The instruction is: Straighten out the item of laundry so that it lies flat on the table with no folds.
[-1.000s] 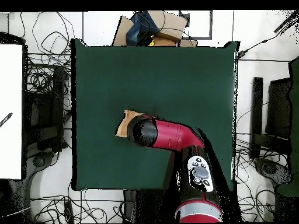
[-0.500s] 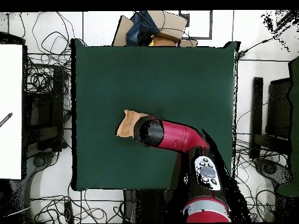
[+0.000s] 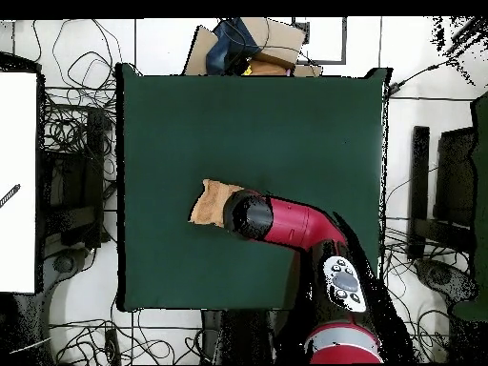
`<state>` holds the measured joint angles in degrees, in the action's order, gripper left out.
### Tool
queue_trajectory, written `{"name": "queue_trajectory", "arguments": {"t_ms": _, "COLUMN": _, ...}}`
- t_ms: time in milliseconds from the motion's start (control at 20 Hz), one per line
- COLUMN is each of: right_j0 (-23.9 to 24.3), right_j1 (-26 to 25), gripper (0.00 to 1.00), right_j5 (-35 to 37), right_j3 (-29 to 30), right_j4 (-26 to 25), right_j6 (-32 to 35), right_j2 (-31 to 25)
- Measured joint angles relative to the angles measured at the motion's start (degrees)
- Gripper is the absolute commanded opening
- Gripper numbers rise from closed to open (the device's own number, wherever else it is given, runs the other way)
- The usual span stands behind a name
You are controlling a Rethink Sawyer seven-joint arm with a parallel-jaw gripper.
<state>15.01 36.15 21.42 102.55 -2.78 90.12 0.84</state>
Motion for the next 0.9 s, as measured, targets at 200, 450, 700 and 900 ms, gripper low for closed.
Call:
{"name": "queue_trajectory", "arguments": {"t_ms": 200, "right_j0": 0.0, "right_j1": 0.0, "gripper": 1.0, "right_j5": 0.0, "right_j3": 0.0, "right_j4": 0.0, "right_j6": 0.0, "right_j2": -0.03}}
{"name": "queue_trajectory", "arguments": {"t_ms": 450, "right_j0": 0.0, "right_j1": -0.41, "gripper": 1.0, "right_j5": -0.01, "right_j3": -0.06, "right_j4": 0.01, "right_j6": 0.0, "right_j2": -0.06}}
{"name": "queue_trajectory", "arguments": {"t_ms": 700, "right_j0": 0.0, "right_j1": -1.83, "gripper": 1.0, "right_j5": -0.38, "right_j3": -0.24, "right_j4": -0.19, "right_j6": 0.0, "right_j2": -0.06}}
{"name": "queue_trajectory", "arguments": {"t_ms": 900, "right_j0": 0.02, "right_j1": -4.03, "gripper": 1.0, "right_j5": -1.52, "right_j3": -0.58, "right_j4": -0.6, "right_j6": 0.0, "right_j2": -0.09}}
